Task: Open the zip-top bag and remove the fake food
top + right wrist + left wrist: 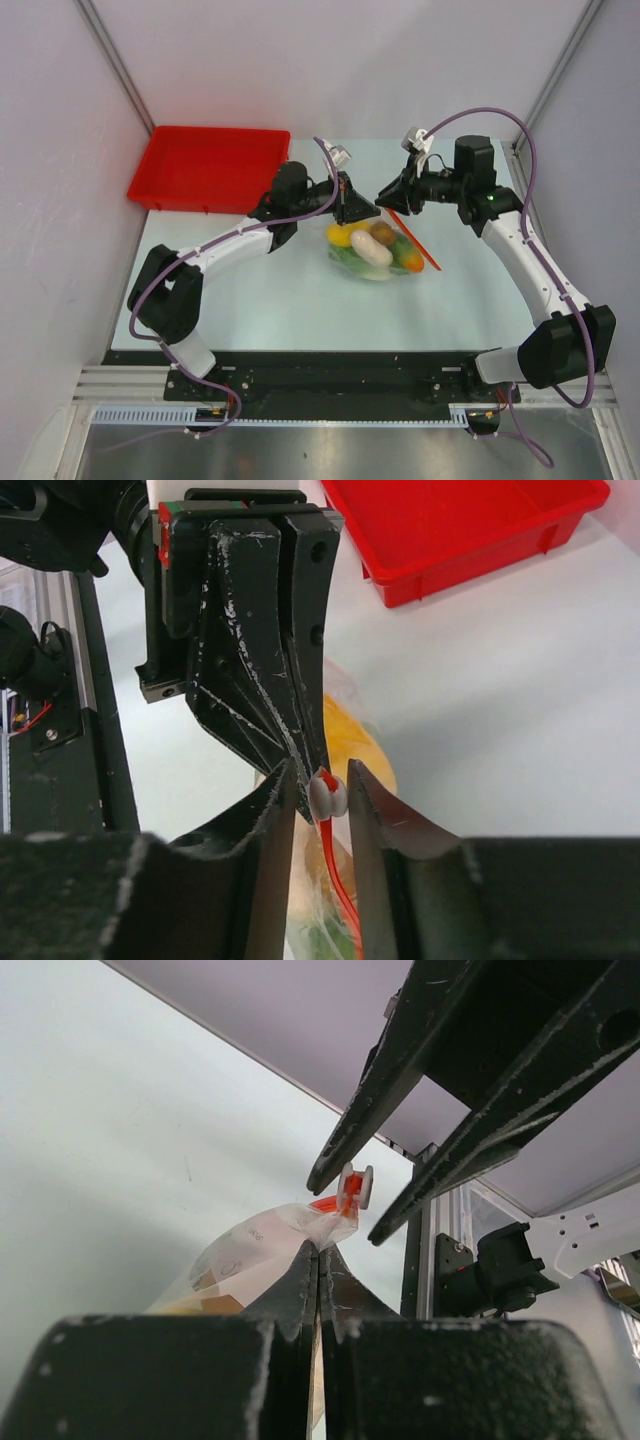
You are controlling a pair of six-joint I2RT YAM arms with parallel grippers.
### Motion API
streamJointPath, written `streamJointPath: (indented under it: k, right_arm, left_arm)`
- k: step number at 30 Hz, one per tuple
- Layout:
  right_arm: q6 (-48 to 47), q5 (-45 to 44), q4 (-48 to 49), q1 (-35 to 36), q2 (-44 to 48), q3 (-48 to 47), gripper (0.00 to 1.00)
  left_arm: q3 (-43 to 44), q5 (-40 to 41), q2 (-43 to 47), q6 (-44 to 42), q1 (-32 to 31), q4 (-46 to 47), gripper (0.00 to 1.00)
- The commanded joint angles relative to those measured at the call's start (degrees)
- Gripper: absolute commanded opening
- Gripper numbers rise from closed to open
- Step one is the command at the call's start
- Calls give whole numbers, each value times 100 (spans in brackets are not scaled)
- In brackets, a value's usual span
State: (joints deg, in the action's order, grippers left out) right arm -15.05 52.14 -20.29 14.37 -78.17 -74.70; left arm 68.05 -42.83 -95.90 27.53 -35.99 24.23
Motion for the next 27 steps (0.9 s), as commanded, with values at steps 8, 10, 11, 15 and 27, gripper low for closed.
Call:
streamJointPath:
  k: [8, 10, 11, 15, 27]
  right_arm:
    - [-138, 226, -256, -110, 127, -36, 34]
    - [-139, 270, -265, -101, 101, -28, 31]
    - [-130, 288, -247, -101, 92, -27, 29]
    - [-165, 314, -291, -75, 39, -28, 19]
    - [64, 499, -106, -48, 74, -27, 0]
  left_arm:
    - [252, -208, 229, -178, -22, 231, 0]
    - [253, -226, 238, -195, -14, 223, 0]
    - [261, -226, 238, -195, -14, 223, 0]
    - [253, -270, 238, -204, -14, 205, 0]
    - [411, -691, 71, -196, -14, 292, 53]
